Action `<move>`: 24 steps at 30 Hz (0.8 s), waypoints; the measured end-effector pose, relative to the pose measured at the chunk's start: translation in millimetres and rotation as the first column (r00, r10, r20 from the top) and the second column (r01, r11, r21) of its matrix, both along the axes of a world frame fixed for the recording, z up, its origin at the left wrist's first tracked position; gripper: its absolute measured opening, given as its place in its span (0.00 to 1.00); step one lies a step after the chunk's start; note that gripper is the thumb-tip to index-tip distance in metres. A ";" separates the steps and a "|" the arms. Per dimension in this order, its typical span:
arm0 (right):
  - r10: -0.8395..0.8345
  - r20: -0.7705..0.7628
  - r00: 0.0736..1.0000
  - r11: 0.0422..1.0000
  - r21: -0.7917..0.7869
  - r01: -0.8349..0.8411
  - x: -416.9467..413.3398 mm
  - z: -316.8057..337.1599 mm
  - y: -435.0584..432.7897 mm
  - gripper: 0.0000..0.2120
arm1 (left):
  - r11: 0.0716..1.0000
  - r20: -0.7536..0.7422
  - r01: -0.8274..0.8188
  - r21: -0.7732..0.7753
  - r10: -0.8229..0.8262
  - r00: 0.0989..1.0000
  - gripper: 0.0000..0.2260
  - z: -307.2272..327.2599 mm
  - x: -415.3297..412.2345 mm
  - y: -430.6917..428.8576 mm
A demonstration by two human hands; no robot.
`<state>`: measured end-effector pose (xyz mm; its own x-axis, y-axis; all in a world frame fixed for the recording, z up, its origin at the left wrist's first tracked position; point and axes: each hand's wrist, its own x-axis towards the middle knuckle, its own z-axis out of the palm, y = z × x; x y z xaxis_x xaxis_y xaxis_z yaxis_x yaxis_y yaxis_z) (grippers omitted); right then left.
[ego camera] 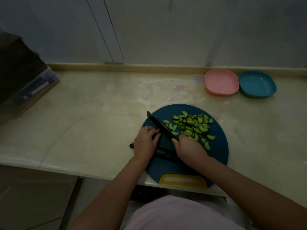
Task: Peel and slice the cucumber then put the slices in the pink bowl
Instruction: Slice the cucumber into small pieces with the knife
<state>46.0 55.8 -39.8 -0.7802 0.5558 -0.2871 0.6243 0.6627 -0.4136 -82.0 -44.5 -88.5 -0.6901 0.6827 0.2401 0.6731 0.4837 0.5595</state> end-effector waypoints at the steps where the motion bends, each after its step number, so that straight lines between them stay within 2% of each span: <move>1: -0.015 -0.002 1.000 1.000 -0.010 0.015 2.9 0.2 0.4 0.18 | 1.000 0.002 0.001 0.010 -0.001 1.000 0.06 0.6 -0.3 -0.7; 8: -0.010 -0.008 1.000 0.999 -0.037 0.010 13.5 4.8 1.3 0.18 | 0.999 0.085 -0.006 0.045 0.002 0.996 0.06 3.0 -1.9 0.6; 24: 0.018 0.013 1.000 0.999 -0.051 -0.018 12.1 9.1 0.0 0.16 | 0.997 0.102 -0.027 0.079 0.019 0.995 0.05 2.9 -1.7 1.5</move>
